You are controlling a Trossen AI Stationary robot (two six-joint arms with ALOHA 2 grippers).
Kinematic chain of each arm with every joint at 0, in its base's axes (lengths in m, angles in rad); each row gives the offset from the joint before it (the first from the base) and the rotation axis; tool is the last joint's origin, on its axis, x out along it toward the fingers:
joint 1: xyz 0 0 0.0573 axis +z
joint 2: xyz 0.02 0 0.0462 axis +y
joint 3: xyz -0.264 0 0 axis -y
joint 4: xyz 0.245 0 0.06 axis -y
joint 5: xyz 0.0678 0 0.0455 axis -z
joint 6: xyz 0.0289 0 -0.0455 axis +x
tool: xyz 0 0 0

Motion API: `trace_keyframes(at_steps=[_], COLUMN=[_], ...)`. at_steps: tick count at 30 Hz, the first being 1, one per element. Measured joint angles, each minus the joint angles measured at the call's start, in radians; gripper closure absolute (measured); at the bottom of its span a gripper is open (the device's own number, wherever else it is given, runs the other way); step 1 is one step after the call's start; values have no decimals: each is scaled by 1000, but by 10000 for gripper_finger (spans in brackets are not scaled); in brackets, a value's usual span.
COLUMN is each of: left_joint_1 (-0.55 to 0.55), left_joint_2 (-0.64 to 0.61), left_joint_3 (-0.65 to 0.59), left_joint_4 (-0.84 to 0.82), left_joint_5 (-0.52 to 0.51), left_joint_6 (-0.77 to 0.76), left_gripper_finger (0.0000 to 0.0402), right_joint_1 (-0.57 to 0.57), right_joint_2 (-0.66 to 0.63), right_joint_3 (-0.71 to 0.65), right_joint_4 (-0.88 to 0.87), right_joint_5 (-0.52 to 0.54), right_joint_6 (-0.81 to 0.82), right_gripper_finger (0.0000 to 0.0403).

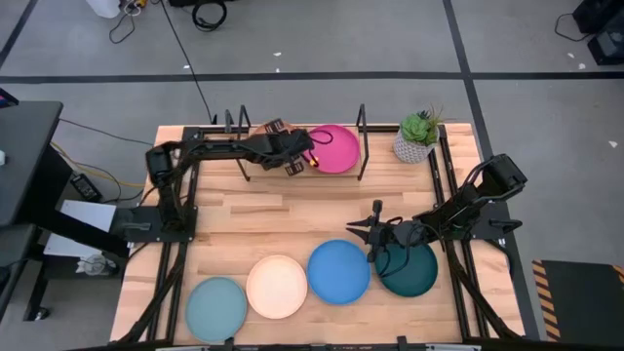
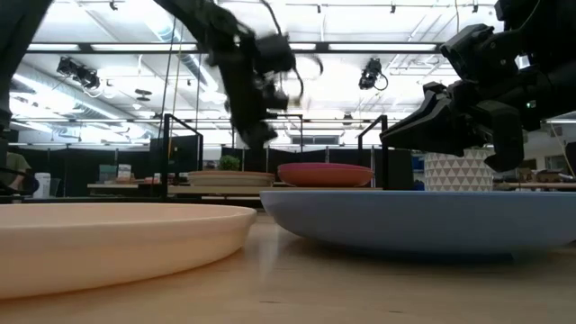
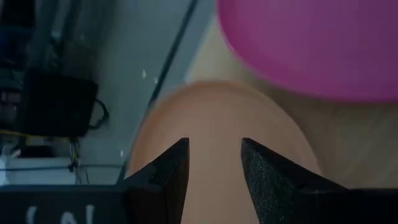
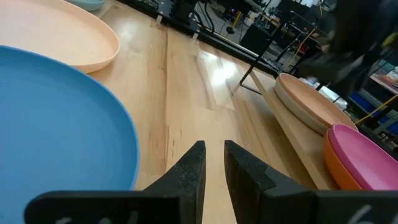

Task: Place and stack plates onto a shelf
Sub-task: Stack the white plate on top of the light brown plate

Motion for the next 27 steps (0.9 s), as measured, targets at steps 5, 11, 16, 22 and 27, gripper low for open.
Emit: trace_keyframes(at_steps=[5,11,16,22,27], left_joint_1=[-48,-187,-365,-513,-567], left_joint_2=[-115,-140,-112,-61,19], left_joint_3=[0,0,-2,-1,-1], left_joint_4=[-79,-273,-350,-342,-348], left_joint_5=[323,778,792,765,755], left_joint_6=[-87,-409,-542,-650,-659], left_gripper_finger=[249,249,249,249,249], right_joint_1=[-2,-9,-24,-53,-93], right_joint_2=[0,0,0,0,0], right_joint_3=[0,0,0,0,0], right_joint_4=[0,33,92,109,140], right_joint_5=[17,19,19,-9,-107], right_joint_6=[-36,-119,-200,-238,-256], right_gripper_finger=[338,338,338,338,338])
